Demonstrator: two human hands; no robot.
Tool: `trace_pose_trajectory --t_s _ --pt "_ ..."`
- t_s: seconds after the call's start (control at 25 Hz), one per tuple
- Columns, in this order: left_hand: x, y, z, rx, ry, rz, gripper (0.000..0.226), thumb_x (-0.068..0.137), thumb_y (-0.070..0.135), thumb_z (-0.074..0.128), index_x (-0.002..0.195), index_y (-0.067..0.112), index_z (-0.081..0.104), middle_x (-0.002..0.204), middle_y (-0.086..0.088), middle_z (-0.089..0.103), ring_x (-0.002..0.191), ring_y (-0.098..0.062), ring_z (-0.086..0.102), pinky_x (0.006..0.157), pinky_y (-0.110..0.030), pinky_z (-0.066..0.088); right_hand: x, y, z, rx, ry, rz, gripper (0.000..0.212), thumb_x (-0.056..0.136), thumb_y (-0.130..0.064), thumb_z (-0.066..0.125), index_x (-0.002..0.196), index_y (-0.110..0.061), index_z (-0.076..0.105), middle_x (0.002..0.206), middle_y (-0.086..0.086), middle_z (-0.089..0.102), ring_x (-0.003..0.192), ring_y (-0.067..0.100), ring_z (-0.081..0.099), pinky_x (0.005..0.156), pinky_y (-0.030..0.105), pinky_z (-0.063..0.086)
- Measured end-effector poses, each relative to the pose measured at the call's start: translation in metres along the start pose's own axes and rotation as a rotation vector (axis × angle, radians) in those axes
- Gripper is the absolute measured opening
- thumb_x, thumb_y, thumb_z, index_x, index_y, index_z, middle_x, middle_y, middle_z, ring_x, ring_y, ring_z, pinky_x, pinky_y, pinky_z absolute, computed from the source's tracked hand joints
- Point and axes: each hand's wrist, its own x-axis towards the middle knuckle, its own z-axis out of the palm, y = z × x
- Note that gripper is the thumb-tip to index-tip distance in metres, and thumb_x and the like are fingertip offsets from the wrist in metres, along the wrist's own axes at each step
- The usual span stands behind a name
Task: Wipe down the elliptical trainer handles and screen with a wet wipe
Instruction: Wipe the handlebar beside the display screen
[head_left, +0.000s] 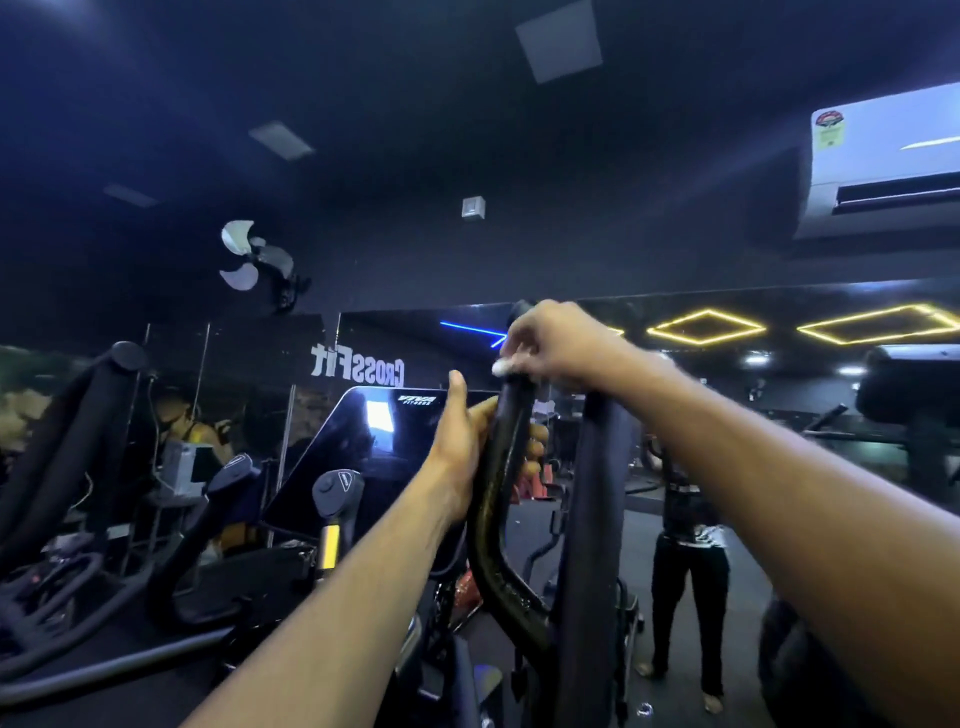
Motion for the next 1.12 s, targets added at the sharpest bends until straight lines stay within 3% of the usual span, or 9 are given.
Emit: trace_pose_trajectory --t_s 0.12,0.28,0.4,0.48,0.6,0.72,0.84,1.0,1.12 --pt "-0.011 -0.013 -0.006 -0.006 -0.062 -0.116 0.086 0.103 0.074 0.013 0.111 0.006 0.066 0.071 -0.017 0.063 0.050 -0.024 0.056 0.046 -0.025 0.046 0.007 -0.004 0.001 -0.033 0.184 0.118 0.021 0.097 -0.026 0.065 0.104 -0.008 0.074 0.110 0.013 0.067 0.107 0.032 0.063 0.090 0.038 0.049" --pt "-0.013 -0.016 -0.007 -0.031 -0.038 -0.135 0.080 0.105 0.072 0.017 0.107 0.007 0.064 0.064 -0.010 0.055 0.046 -0.019 0.045 0.041 -0.026 0.039 -0.001 -0.026 0.024 -0.278 0.127 0.144 0.019 0.097 -0.010 0.058 0.111 -0.008 0.070 0.119 0.012 0.062 0.112 0.030 0.060 0.087 0.036 0.045" --pt "-0.016 -0.017 -0.006 -0.071 -0.048 -0.109 0.080 0.105 0.070 0.016 0.101 0.007 0.065 0.061 -0.009 0.055 0.046 -0.018 0.046 0.042 -0.026 0.039 -0.021 -0.031 0.031 -0.146 0.222 0.230 0.016 0.095 -0.012 0.063 0.106 -0.013 0.075 0.113 0.006 0.069 0.106 0.024 0.064 0.081 0.022 0.043" --pt "-0.018 -0.016 -0.006 -0.091 -0.067 -0.096 0.079 0.106 0.068 0.015 0.092 0.009 0.065 0.062 -0.011 0.055 0.046 -0.018 0.047 0.044 -0.027 0.039 -0.041 -0.045 0.036 -0.100 0.162 0.240 0.012 0.094 -0.015 0.066 0.101 -0.015 0.076 0.104 0.000 0.070 0.094 0.016 0.064 0.071 0.012 0.041" --pt "-0.020 -0.017 -0.007 -0.082 -0.093 -0.075 0.083 0.106 0.068 0.015 0.083 0.009 0.068 0.063 -0.010 0.058 0.049 -0.018 0.049 0.049 -0.031 0.040 -0.044 -0.047 0.022 -0.035 0.114 0.260 0.008 0.092 -0.024 0.074 0.094 -0.019 0.079 0.088 -0.003 0.075 0.084 0.011 0.069 0.070 0.019 0.048" --pt "-0.020 -0.015 -0.009 -0.068 -0.105 -0.081 0.084 0.107 0.067 0.014 0.079 0.008 0.067 0.058 -0.006 0.056 0.047 -0.018 0.047 0.051 -0.031 0.041 -0.018 -0.033 0.011 -0.116 0.315 0.339 0.012 0.097 -0.015 0.065 0.102 -0.012 0.076 0.102 0.007 0.068 0.090 0.021 0.066 0.073 0.022 0.040" --pt "-0.019 -0.016 -0.008 -0.073 -0.097 -0.102 0.081 0.107 0.067 0.016 0.090 0.006 0.065 0.059 -0.007 0.057 0.045 -0.019 0.048 0.047 -0.029 0.043 -0.016 -0.038 0.037 -0.211 0.345 0.388 0.017 0.101 -0.006 0.055 0.110 -0.004 0.070 0.116 0.009 0.058 0.086 0.020 0.058 0.070 0.018 0.035" --pt "-0.015 -0.018 -0.009 -0.123 -0.094 -0.089 0.076 0.106 0.068 0.017 0.100 0.007 0.062 0.060 -0.010 0.057 0.045 -0.021 0.049 0.045 -0.028 0.042 -0.028 -0.042 0.057 -0.043 0.457 0.483 0.023 0.098 -0.004 0.055 0.112 -0.009 0.073 0.115 0.004 0.067 0.091 0.010 0.060 0.066 0.004 0.038" --pt "-0.017 -0.018 -0.008 -0.155 -0.100 -0.071 0.074 0.108 0.064 0.017 0.097 0.008 0.064 0.063 -0.013 0.058 0.046 -0.022 0.051 0.047 -0.030 0.045 -0.046 -0.053 0.055 0.072 0.426 0.515 0.020 0.097 -0.004 0.060 0.107 -0.013 0.074 0.104 0.001 0.071 0.079 0.004 0.065 0.058 0.000 0.042"
